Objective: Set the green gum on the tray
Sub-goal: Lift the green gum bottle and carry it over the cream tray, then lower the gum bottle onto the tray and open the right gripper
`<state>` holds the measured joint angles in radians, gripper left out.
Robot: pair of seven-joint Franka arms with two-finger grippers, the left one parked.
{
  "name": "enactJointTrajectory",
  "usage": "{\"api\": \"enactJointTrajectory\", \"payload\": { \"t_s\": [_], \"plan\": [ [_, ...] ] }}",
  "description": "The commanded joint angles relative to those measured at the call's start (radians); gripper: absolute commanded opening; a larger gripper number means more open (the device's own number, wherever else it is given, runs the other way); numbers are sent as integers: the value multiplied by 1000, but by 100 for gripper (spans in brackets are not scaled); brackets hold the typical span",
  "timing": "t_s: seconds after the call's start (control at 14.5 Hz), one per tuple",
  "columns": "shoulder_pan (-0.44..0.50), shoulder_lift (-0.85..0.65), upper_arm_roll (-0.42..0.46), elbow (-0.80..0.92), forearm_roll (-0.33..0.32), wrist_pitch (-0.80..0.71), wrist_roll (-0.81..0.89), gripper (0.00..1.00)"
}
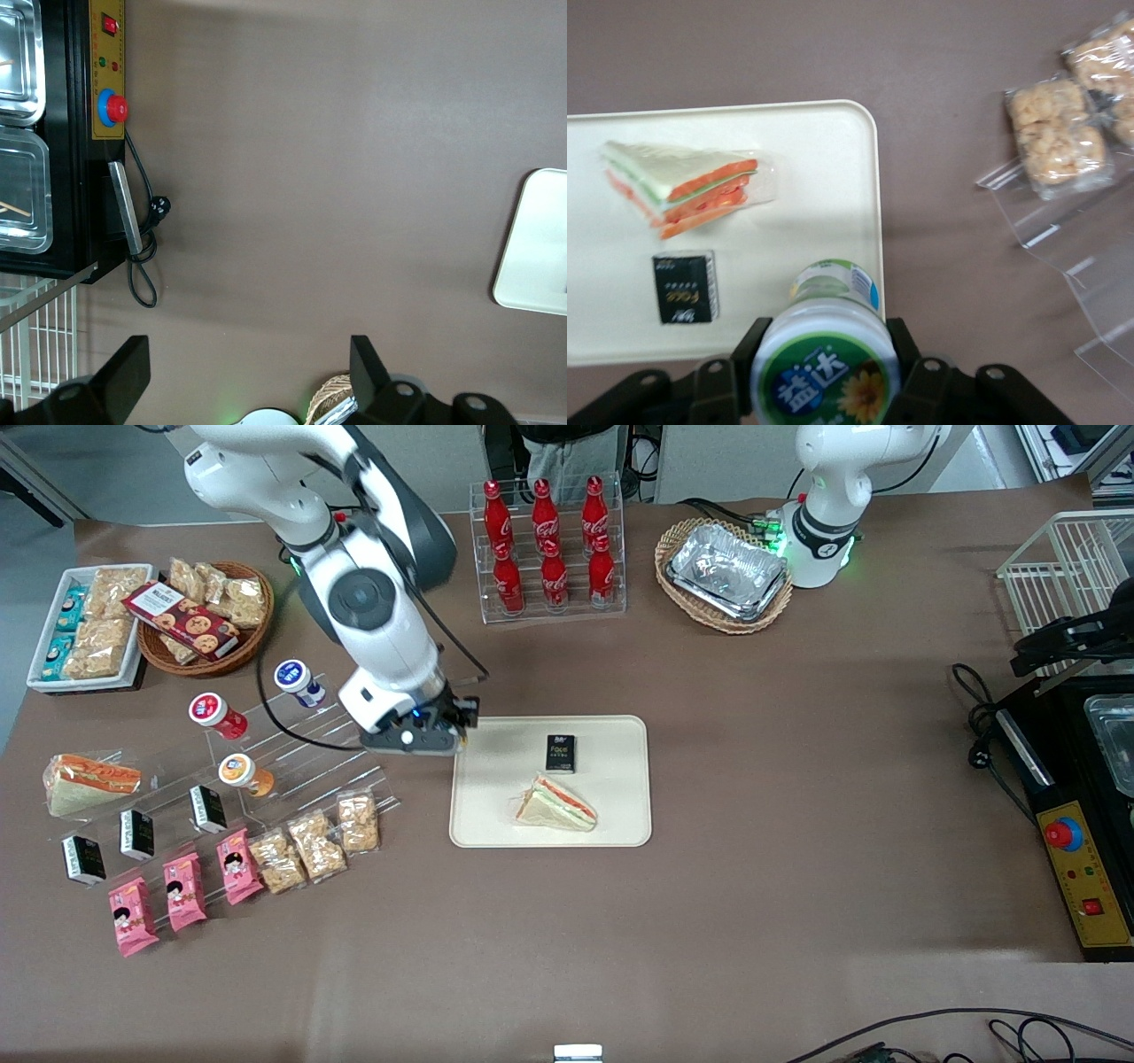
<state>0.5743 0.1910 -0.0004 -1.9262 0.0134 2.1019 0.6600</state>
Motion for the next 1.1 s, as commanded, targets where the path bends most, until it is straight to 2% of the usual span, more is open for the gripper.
{"api": "enactJointTrajectory", "payload": {
  "t_s": [0.0, 0.41, 0.76, 0.83, 0.9, 0.97, 1.03],
  "plan": [
    [25, 85, -10, -46, -3, 142, 26, 49],
    [41, 212, -10, -93, 0, 345, 32, 50],
    [65, 265, -10, -93, 10, 374, 38, 52],
    [73, 271, -10, -93, 10, 377, 50, 55],
    [76, 271, -10, -91, 11, 377, 62, 83],
    [76, 271, -10, -90, 11, 380, 78, 99],
    [78, 271, -10, -89, 10, 383, 84, 99]
  ]
}}
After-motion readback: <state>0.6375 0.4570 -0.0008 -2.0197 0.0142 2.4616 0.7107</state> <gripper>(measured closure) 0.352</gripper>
